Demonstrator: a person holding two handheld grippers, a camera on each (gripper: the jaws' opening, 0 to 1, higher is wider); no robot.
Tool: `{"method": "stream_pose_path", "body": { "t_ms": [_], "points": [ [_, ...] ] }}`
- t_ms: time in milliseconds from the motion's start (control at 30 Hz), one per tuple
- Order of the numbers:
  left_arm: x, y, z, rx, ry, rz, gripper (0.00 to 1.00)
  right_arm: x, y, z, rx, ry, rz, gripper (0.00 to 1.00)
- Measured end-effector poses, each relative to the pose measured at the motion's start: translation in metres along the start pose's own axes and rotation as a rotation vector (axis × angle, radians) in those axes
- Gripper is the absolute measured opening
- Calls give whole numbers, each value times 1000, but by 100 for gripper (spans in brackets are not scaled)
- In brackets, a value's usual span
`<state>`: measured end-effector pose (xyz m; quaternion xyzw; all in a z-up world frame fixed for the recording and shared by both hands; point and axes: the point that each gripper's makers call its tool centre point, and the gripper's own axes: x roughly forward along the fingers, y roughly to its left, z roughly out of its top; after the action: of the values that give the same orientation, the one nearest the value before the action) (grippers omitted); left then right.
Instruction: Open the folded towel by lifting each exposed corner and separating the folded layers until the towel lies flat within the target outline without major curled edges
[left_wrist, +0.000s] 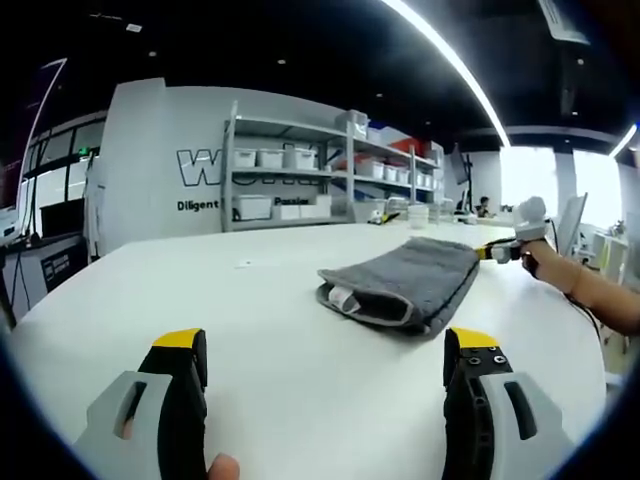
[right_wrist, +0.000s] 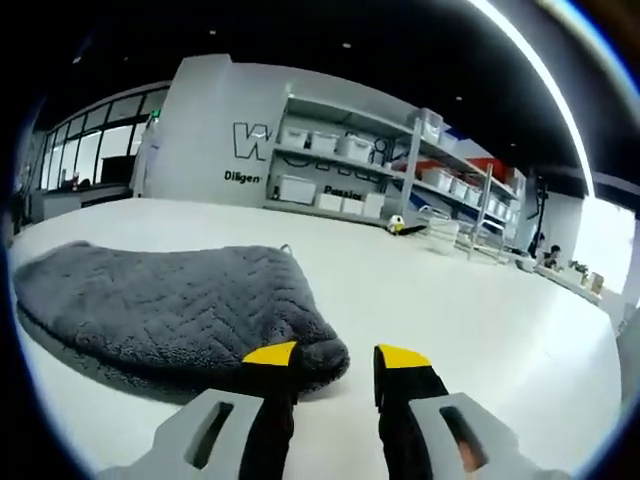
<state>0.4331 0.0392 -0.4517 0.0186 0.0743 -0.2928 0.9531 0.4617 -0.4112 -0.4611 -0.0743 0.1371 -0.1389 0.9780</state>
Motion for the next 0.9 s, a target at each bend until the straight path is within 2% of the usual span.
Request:
{"method": "stream_pose_path", "body": {
  "t_ms": [133,233,433,567,767,900],
  "points": [
    [0,1,0,-1,-1,1,97,-7,-1,3,16,0,-8,40],
    [2,3,0,0,-1,1,97,-13,2,13,34,-43,3,50],
    [5,8,1,0,-2,4,97,-17,26,27,49,-105,105,66],
    [7,9,1,-1,-3,3,97,-20,34,32,32,-124,127,75],
    [8,11,2,-1,-3,4,97,-23,53,37,29,-151,210,90],
    [5,7,1,-2,-5,6,97,-25,70,38,12,-159,271,96]
  ]
}}
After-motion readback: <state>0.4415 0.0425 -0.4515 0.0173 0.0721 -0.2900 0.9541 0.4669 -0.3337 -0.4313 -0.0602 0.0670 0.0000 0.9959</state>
